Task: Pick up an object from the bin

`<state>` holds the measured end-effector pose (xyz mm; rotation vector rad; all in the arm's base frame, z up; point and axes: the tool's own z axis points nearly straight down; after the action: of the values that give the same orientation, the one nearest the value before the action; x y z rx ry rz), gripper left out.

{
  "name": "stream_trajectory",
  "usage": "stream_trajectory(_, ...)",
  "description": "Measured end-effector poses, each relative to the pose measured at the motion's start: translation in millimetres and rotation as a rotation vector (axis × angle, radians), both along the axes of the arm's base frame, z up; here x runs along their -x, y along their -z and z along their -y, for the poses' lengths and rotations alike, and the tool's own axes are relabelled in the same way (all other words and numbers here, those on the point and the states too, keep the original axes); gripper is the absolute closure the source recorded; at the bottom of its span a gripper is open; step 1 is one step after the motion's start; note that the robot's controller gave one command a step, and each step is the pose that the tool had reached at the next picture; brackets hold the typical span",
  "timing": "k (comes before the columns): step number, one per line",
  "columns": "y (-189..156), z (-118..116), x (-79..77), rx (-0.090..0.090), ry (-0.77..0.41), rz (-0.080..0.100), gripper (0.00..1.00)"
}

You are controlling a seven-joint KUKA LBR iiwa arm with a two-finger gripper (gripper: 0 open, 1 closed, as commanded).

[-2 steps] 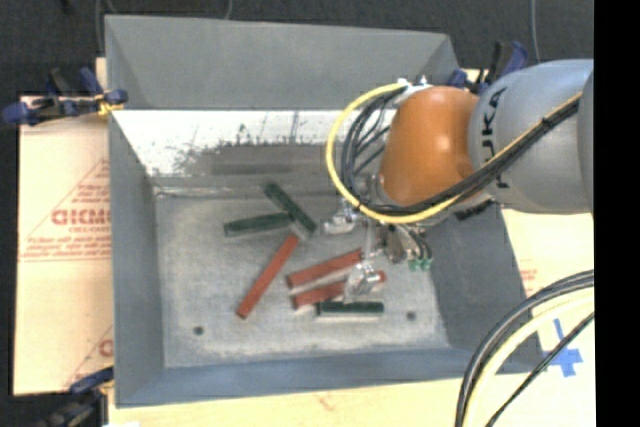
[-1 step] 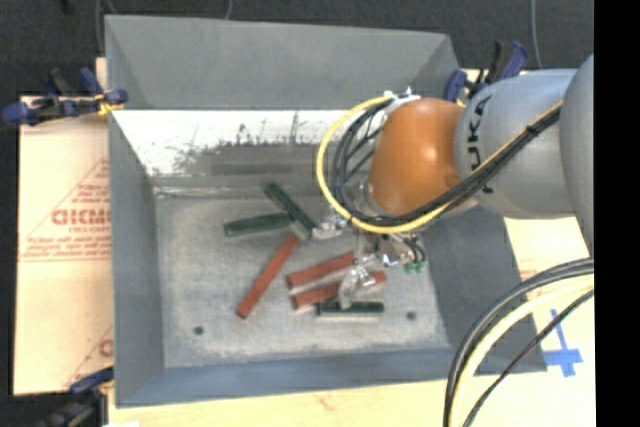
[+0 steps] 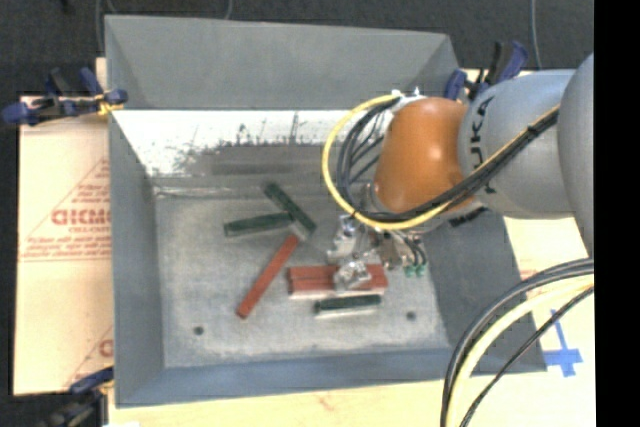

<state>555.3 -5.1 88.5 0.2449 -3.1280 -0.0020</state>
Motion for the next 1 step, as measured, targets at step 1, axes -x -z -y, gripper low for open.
stream_trajectory(1, 0.2, 0.4, -0.4, 0.0, 0.002, 0.0, 1.0)
